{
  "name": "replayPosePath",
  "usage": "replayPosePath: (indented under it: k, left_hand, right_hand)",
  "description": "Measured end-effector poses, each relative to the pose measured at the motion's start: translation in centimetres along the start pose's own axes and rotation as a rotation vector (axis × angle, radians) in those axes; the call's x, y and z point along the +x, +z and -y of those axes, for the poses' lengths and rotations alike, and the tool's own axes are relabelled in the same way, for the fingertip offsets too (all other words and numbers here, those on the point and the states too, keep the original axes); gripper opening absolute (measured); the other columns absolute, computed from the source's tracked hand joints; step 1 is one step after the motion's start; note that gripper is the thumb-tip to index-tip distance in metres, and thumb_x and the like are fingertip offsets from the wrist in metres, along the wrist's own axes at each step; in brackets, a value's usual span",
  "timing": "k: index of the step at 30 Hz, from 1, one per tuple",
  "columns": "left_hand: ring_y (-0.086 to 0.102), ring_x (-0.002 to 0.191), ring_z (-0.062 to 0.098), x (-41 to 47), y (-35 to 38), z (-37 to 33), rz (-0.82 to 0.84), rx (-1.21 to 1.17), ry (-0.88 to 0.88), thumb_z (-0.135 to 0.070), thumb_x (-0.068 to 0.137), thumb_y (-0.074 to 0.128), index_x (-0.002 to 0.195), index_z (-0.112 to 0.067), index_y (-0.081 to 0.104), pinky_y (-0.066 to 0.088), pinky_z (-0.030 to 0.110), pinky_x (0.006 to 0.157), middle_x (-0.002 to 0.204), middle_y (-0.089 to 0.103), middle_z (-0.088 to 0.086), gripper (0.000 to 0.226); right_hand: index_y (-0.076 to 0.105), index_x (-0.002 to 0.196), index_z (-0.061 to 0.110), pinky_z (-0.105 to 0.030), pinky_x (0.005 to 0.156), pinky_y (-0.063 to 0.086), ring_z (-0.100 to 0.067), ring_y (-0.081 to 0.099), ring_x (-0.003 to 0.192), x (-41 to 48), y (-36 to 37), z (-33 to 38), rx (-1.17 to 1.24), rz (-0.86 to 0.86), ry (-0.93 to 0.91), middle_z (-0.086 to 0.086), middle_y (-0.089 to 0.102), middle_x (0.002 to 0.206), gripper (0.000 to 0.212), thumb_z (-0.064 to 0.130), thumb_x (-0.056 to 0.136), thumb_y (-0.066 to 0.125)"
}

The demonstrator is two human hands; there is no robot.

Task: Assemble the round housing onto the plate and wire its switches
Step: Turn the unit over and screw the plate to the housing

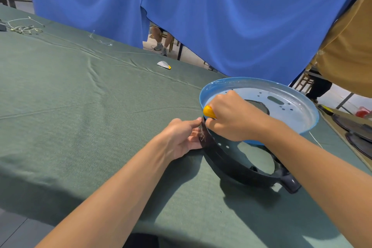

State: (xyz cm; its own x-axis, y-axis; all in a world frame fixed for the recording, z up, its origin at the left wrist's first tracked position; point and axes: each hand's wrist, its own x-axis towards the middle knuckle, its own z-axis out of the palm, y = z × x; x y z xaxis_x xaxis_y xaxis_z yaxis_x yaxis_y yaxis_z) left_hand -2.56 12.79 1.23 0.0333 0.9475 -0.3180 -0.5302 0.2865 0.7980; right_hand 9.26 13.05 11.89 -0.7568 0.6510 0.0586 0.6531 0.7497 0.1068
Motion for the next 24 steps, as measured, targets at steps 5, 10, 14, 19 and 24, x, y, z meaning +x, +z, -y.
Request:
replayPosePath:
  k: [5,10,14,19,24]
  left_hand:
    - [0.068,0.056,0.023,-0.5,0.1,0.0,0.0,0.015,0.006,-0.007,0.1,0.055,0.088,0.007,0.064,0.059,0.035,0.053,0.065,0.068,0.015,0.021]
    - [0.069,0.057,0.022,-0.7,0.1,0.0,-0.016,0.021,0.009,-0.007,0.099,0.057,0.091,0.008,0.065,0.059,0.035,0.054,0.063,0.069,0.013,0.019]
    - [0.069,0.055,0.021,-0.7,0.0,0.0,-0.013,0.025,0.009,-0.007,0.1,0.056,0.092,0.007,0.064,0.058,0.033,0.053,0.062,0.069,0.013,0.018]
    - [0.069,0.057,0.023,-0.6,-0.1,0.0,-0.005,0.017,0.01,-0.012,0.099,0.058,0.093,0.008,0.065,0.058,0.033,0.053,0.068,0.07,0.016,0.022]
    - [0.071,0.062,0.026,-0.4,-0.1,0.0,-0.024,0.011,-0.009,-0.021,0.095,0.065,0.089,0.006,0.07,0.058,0.034,0.055,0.071,0.07,0.016,0.028]
  right_hand:
    - [0.024,0.054,0.009,-0.026,0.045,0.018,-0.021,0.018,0.05,0.1,0.7,0.8,0.07,-0.11,0.16,-0.005,0.02,0.054,0.045,0.014,0.088,0.053]
    - [0.026,0.05,0.01,-0.029,0.044,0.017,-0.021,0.021,0.049,0.0,1.2,1.2,0.166,-0.152,0.27,-0.004,0.021,0.048,0.046,0.014,0.085,0.055]
    - [0.027,0.052,0.013,-0.024,0.042,0.017,-0.014,0.02,0.049,-0.3,2.1,1.4,0.217,-0.173,0.333,-0.001,0.023,0.051,0.048,0.018,0.089,0.057]
    - [0.032,0.05,0.014,-0.027,0.045,0.024,-0.013,0.033,0.047,-0.5,1.4,0.1,0.38,-0.126,0.398,0.002,0.03,0.044,0.054,0.037,0.092,0.058]
    - [0.076,0.086,0.017,-0.017,0.055,0.041,-0.007,0.056,0.065,-1.0,0.2,-3.0,0.418,-0.186,0.352,0.006,0.063,0.067,0.02,0.031,0.092,0.063]
